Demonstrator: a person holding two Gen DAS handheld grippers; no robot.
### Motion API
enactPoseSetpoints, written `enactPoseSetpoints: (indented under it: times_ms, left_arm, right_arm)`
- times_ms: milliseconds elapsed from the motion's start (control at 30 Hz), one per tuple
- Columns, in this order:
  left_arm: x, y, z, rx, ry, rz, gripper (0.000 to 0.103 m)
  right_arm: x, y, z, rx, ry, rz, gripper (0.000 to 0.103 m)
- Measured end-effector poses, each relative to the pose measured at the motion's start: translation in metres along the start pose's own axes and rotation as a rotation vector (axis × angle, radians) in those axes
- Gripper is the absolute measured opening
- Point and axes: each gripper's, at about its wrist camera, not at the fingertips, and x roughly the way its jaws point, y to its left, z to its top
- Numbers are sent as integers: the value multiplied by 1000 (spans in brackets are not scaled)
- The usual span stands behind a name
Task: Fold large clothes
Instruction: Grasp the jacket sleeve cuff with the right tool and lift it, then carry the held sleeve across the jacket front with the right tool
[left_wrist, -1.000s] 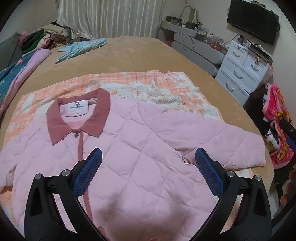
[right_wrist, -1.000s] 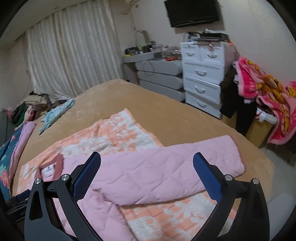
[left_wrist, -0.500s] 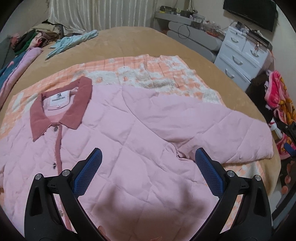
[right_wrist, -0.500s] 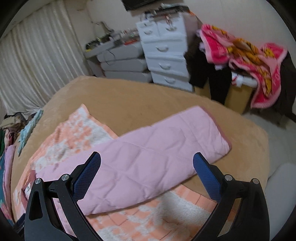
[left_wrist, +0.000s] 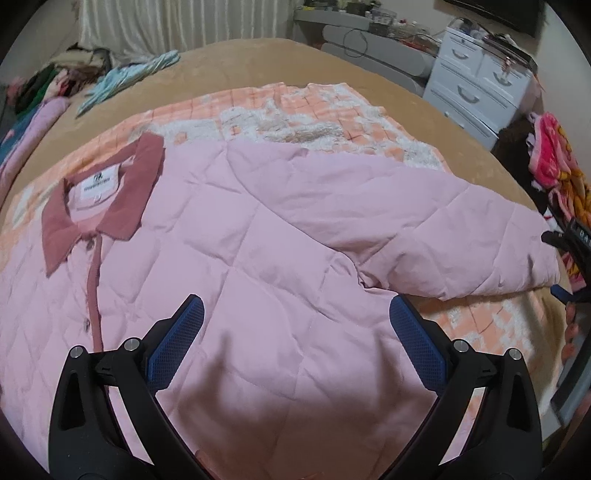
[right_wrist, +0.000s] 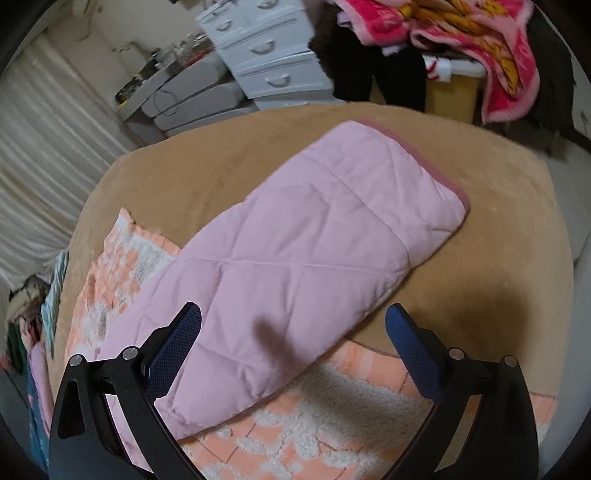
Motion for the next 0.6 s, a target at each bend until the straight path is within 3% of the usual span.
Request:
enactPoseSetpoints:
  times_ms: [300,500,533,567,600]
  left_arm:
    - [17,-2,4,4,43,-32,94]
    - [11,12,8,-40,25,-50,94]
    - [9,14,10,-41,19,-47,94]
    - [5,17,12,-43,11,-39,94]
    - [4,19,13,-46,7,-32,94]
  right_arm:
    - [42,-19,11,91,35,-15,99]
    - [51,-28,24,131,-14,74,98]
    - [50,-30,24,139,-24,85,93]
    - [48,-30,23,143,-36,84,69]
    - [47,-29,24,139,-44,107,56]
